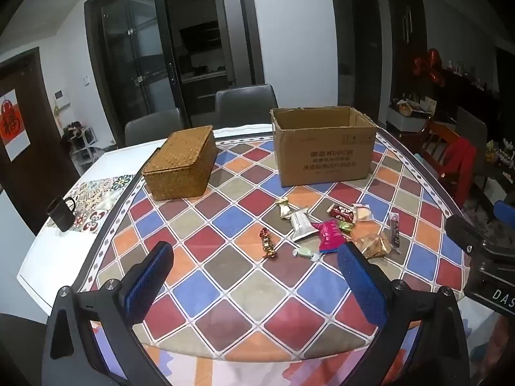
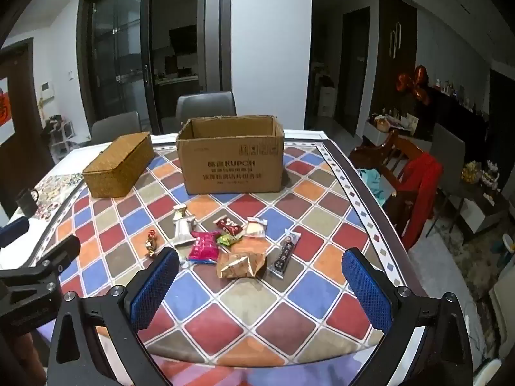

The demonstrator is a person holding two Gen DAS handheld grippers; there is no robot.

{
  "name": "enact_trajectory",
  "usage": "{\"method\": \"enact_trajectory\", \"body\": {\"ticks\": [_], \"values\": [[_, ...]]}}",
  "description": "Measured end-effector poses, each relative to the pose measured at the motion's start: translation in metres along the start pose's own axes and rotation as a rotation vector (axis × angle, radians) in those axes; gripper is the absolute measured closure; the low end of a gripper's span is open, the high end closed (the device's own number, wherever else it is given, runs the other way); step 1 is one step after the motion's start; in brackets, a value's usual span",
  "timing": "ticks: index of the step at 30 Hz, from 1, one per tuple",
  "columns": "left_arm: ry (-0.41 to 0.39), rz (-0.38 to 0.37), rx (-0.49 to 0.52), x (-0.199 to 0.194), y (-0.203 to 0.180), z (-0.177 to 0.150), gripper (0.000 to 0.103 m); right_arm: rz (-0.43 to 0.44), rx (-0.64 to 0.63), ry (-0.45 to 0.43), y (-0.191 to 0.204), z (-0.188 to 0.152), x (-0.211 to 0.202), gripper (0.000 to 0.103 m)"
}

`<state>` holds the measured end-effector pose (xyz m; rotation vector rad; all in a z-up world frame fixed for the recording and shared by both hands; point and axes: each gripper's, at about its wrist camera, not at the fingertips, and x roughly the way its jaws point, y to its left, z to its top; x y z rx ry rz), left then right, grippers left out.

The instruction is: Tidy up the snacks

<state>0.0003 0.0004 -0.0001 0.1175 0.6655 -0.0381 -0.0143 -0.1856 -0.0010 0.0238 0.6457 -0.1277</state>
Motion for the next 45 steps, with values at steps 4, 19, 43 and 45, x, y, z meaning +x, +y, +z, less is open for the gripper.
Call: {"method": "enact_trajectory", "body": {"ticks": [4,19,43,45], "values": [[0.007,0.024,0.038,0.001,-0.004,0.001,0.0,-0.009,0.0,0.004,0.0,-0.001,0.002,0.0],[-0.03,-0.008,-0.021,-0.017,0.009,0.006,0.0,-0.01,0.003,-0.087,0.004,0.01,-0.028,0.0],[-0.016,0.0,-0.03,-0.012,0.007,0.006,0.0,-0.002,0.011,-0.078,0.003,0.008,-0.023,0.0],[-0.011,0.002,-0.03,-0.008,0.006,0.007,0.0,-0.002,0.008,-0.076,0.003,0.007,-0.022,0.0]]}}
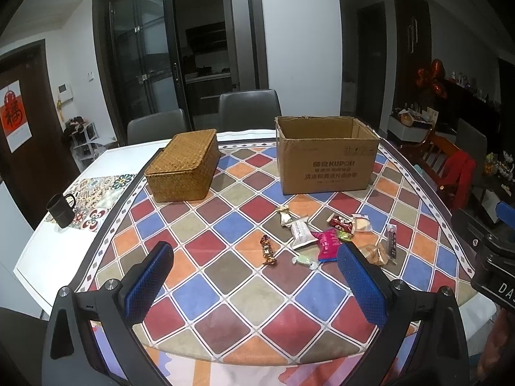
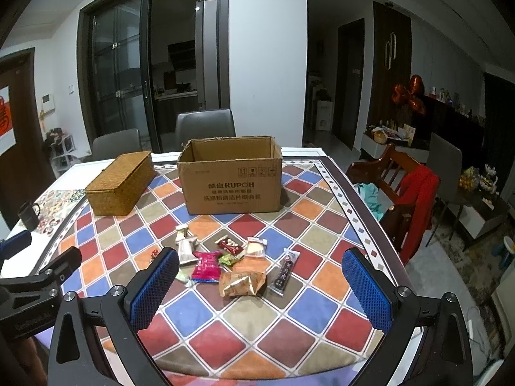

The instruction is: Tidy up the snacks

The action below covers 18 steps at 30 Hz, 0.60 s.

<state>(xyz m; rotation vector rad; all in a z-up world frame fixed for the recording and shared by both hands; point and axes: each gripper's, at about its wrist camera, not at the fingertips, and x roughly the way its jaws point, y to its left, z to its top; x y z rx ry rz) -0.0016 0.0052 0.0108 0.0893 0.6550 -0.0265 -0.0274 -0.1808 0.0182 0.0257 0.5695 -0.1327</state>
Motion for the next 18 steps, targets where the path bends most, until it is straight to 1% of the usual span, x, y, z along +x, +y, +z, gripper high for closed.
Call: {"method": "enact_trajectory", "body": {"ticks": [6,11,18], "values": [[0.013,0.0,-0.002,0.009,0.001,0.004,0.0,0.002,0.002,0.012,0.001,-0.002,0.007,0.0],[0.019,0.003,-0.006,0.015,0.001,0.008,0.0,0.005,0.005,0.031,0.003,0.008,0.022,0.0],[0.017,0.006,-0.008,0.02,0.001,0.012,0.0,0.001,0.003,0.037,0.004,0.011,0.028,0.0]]}}
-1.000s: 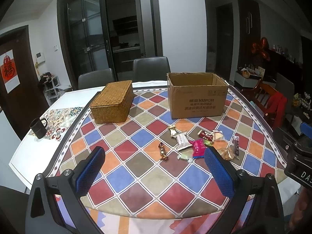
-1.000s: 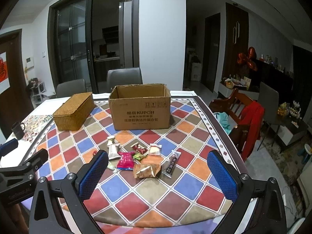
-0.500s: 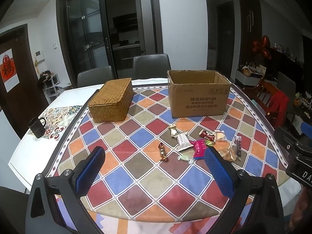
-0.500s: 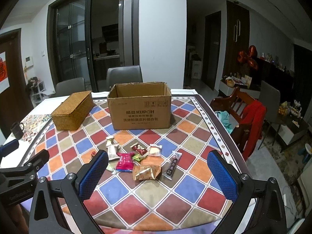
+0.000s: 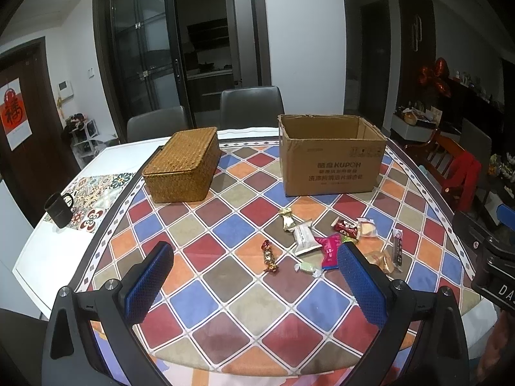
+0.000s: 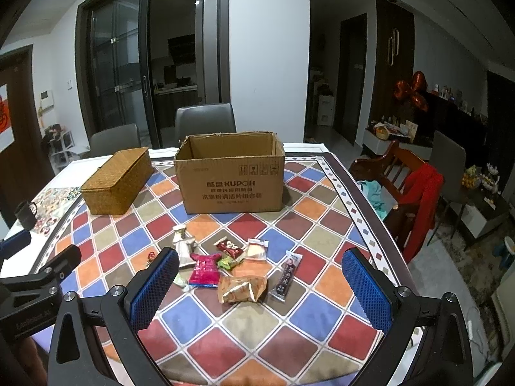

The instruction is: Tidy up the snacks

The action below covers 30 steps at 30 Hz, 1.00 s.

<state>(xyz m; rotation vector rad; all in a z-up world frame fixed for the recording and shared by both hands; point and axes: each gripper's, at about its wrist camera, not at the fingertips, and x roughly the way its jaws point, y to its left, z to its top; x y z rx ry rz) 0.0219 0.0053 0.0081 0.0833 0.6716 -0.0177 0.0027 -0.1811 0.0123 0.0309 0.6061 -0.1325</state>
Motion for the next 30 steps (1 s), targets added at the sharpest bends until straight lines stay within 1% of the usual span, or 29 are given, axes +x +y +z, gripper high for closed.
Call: {"method": "enact_trajectory", "body": {"ticks": [12,19,30], "values": [[0.018,0.001,0.0,0.018,0.0,0.006,0.0,-0.003,-0.001,0.028,0.002,0.005,0.014,0.0],[0.022,0.005,0.0,0.021,0.001,0.004,0.0,-0.008,-0.004,0.039,0.003,0.006,0.019,0.0],[0.049,0.009,-0.002,0.038,0.0,-0.001,0.0,-0.004,-0.008,0.056,0.006,0.001,0.031,0.0]]}}
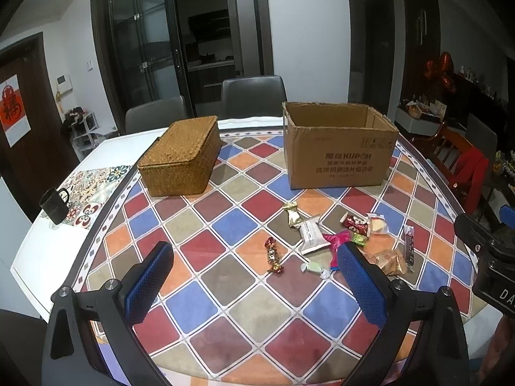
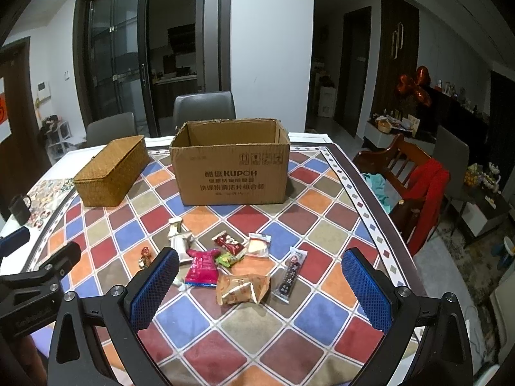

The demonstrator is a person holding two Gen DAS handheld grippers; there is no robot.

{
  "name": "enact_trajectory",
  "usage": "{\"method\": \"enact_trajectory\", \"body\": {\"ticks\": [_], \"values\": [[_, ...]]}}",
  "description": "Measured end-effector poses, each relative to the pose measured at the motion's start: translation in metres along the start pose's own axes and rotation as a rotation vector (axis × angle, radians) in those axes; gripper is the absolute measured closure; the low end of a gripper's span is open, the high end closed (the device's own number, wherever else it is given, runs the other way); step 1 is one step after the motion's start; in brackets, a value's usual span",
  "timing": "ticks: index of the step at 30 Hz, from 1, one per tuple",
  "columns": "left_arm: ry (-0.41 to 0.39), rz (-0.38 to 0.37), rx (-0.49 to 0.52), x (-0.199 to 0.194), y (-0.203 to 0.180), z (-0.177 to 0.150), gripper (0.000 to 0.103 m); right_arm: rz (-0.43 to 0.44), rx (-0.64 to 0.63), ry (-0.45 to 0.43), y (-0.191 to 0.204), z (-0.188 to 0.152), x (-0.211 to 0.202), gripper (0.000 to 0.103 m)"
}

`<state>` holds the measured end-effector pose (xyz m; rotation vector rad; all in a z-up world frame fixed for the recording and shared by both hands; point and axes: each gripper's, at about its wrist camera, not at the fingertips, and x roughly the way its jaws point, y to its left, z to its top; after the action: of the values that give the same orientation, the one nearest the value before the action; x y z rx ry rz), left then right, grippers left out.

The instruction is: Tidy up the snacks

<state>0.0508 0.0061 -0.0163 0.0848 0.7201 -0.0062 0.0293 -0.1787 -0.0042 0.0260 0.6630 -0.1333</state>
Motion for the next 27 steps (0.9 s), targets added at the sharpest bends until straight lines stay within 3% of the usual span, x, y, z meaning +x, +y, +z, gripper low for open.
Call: {"method": "enact_trajectory", "body": {"ticks": [17,27], "values": [[0.013,0.042,0.009,0.048,0.0,-0.013,0.0,-0.002,-0.041,0.013,0.016,-0.016,0.04,0.0],[0.033,0.042,0.065,0.089,-0.007,-0.027,0.011,-0.002,-0.066,0.067,0.025,-0.031,0.08,0.001]]}}
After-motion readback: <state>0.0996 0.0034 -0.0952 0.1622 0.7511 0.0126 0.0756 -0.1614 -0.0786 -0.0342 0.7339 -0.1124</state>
